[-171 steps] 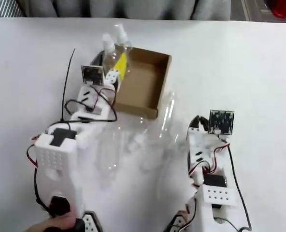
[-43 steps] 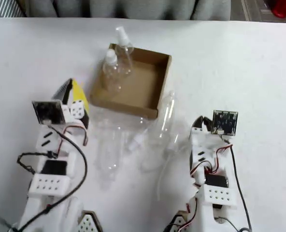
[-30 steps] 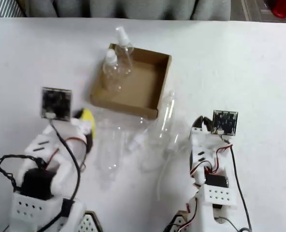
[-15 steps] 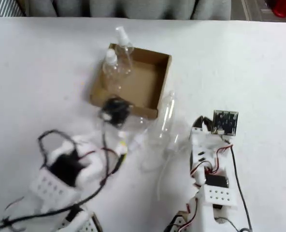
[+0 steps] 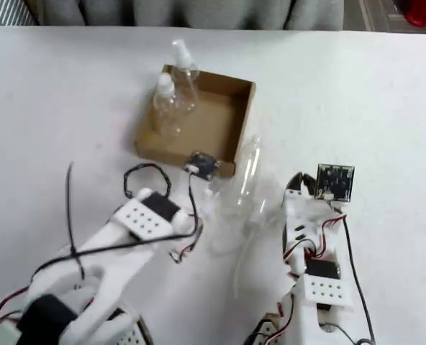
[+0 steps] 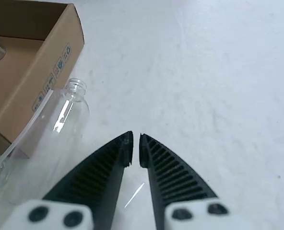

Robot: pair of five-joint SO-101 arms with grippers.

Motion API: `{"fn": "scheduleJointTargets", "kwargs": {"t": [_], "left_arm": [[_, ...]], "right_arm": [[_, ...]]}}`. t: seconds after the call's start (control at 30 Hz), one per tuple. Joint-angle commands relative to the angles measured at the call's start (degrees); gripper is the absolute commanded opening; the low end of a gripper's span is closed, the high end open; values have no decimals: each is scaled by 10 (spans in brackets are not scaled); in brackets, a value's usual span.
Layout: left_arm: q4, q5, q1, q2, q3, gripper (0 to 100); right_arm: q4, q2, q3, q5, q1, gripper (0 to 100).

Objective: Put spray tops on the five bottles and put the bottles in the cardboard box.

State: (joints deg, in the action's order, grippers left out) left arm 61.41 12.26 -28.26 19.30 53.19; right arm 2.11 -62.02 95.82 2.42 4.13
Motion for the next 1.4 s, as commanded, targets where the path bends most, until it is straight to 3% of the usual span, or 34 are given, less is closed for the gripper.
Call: {"fn": "scheduleJointTargets", "kwargs": {"t": [0.0, 0.27, 0.4, 0.6, 0.9, 1.03, 1.37], "left_arm": [[-8, -25, 29, -23, -21, 22], [35, -34, 142, -29, -21, 22], [67, -89, 191, -29, -21, 21], [66, -97, 285, -29, -25, 21], [-2, -96, 419, -29, -26, 21], [-69, -91, 465, -31, -23, 21], [-88, -91, 498, -27, -40, 21]], "right_arm": [[-13, -5, 5, 0, 6, 17], [-13, -5, 5, 0, 7, 17], [-13, -5, 5, 0, 7, 17], [-14, -5, 5, 0, 7, 17], [-13, -6, 5, 0, 7, 17], [-13, -6, 5, 0, 7, 17], [-14, -6, 5, 0, 7, 17]]}}
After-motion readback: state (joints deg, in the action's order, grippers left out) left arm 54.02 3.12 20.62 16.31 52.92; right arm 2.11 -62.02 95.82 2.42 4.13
